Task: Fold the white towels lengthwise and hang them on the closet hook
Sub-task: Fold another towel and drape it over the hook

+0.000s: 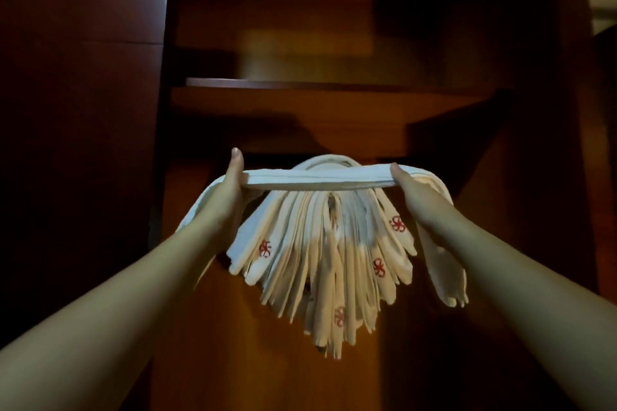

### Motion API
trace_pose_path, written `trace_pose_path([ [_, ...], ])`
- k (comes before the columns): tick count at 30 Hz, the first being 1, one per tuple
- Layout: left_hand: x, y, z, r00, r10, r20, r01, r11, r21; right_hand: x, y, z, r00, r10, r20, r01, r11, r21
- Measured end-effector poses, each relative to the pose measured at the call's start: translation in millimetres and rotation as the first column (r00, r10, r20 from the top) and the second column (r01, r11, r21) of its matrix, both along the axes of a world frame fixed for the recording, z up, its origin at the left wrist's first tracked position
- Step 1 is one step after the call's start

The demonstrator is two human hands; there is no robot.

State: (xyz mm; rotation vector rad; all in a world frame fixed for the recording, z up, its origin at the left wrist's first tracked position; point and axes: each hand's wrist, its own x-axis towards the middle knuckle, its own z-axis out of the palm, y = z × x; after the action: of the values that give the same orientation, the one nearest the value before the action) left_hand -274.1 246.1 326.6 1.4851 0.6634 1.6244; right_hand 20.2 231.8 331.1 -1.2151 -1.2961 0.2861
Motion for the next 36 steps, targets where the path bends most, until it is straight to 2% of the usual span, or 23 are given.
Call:
trace_pose_path([
  [5, 15.3, 52.2, 57.6, 0.998, 0.039, -0.041, -0.037, 0.998, 0.043, 23.2, 54.6, 56.2, 0.988, 0.153, -0.006, -0.153, 0.988, 0.012],
  [8, 27.7, 88.9, 78.6, 0.997, 0.071, -0.011, -0.069, 0.994, 0.082, 38.6, 89.3, 83.3, 0.991, 0.130, 0.012, -0.130, 0.991, 0.025],
  [14, 40.6, 145.8, 98.1, 0.994, 0.063, -0.091, -0.057, 0.996, 0.072, 56.9, 154.0, 113.2, 0.989, 0.122, 0.080, -0.127, 0.990, 0.063],
  [18, 44.3, 177.5, 90.7, 0.993, 0.065, -0.096, -0.063, 0.998, 0.024, 63.0, 190.1, 107.1, 0.974, 0.140, 0.179, -0.150, 0.987, 0.048],
  [23, 37.7, 200.1, 81.0, 0.994, 0.060, -0.094, -0.061, 0.998, -0.012, 62.6, 221.7, 99.0, 0.948, 0.272, 0.165, -0.263, 0.962, -0.079],
  [31, 36.1, 218.1, 73.7, 0.986, 0.132, -0.100, -0.132, 0.991, 0.002, 61.2, 236.5, 95.5, 0.940, 0.303, 0.156, -0.291, 0.952, -0.095],
  [34, 44.1, 221.4, 68.0, 0.982, 0.151, -0.112, -0.156, 0.987, -0.045, 72.1, 229.6, 83.4, 0.942, 0.268, 0.200, -0.255, 0.963, -0.089],
  [36, 42.4, 223.0, 54.4, 0.983, 0.130, -0.127, -0.139, 0.988, -0.065, 78.3, 224.9, 65.6, 0.910, 0.277, 0.309, -0.262, 0.961, -0.089],
])
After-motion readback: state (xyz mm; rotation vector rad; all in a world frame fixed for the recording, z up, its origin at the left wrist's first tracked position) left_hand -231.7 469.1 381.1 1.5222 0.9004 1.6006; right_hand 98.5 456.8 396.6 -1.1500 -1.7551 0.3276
